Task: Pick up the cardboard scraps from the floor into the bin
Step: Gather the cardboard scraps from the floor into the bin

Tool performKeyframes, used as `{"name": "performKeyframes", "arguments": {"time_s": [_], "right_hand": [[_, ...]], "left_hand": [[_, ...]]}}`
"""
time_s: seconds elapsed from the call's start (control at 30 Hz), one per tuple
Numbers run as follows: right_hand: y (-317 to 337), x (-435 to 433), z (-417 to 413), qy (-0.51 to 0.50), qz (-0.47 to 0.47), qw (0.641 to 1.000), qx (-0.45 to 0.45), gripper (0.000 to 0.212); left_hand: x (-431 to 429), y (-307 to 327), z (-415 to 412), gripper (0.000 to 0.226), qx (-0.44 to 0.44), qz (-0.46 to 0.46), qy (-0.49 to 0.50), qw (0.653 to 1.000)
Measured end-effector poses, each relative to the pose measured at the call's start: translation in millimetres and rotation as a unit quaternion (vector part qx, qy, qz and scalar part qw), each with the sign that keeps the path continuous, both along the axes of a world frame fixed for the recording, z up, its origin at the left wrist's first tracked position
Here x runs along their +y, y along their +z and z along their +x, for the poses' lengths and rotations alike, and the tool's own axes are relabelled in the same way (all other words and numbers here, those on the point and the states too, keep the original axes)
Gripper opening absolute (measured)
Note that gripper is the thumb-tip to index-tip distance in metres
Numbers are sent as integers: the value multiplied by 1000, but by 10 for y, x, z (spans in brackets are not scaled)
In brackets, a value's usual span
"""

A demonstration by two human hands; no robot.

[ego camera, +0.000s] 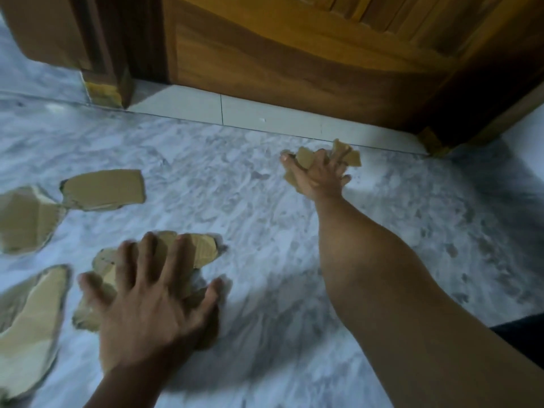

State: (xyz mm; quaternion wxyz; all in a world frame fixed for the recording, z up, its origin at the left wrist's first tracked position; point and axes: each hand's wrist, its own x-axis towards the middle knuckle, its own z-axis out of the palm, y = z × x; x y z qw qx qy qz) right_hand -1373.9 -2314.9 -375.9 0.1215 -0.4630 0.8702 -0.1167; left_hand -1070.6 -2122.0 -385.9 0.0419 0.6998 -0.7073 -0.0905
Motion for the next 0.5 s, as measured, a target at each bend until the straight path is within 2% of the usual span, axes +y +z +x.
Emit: {"name": "performKeyframes", "arguments": {"time_s": [0.1,0.17,0.33,0.5], "right_hand": [[142,19,-311,-15,19,1000,13,130],[193,28,-428,-21,9,1000,7,129],[44,259,-268,11,-39,999,35,98],[56,538,280,138,37,990,21,85]], "left_hand": [[5,33,-130,94,12,1,-8,1000],[-1,55,-175,93,12,2,-10,1000],[27,91,-169,89,13,4,-9,1000],[55,51,-165,78,40,-13,8,999]]}}
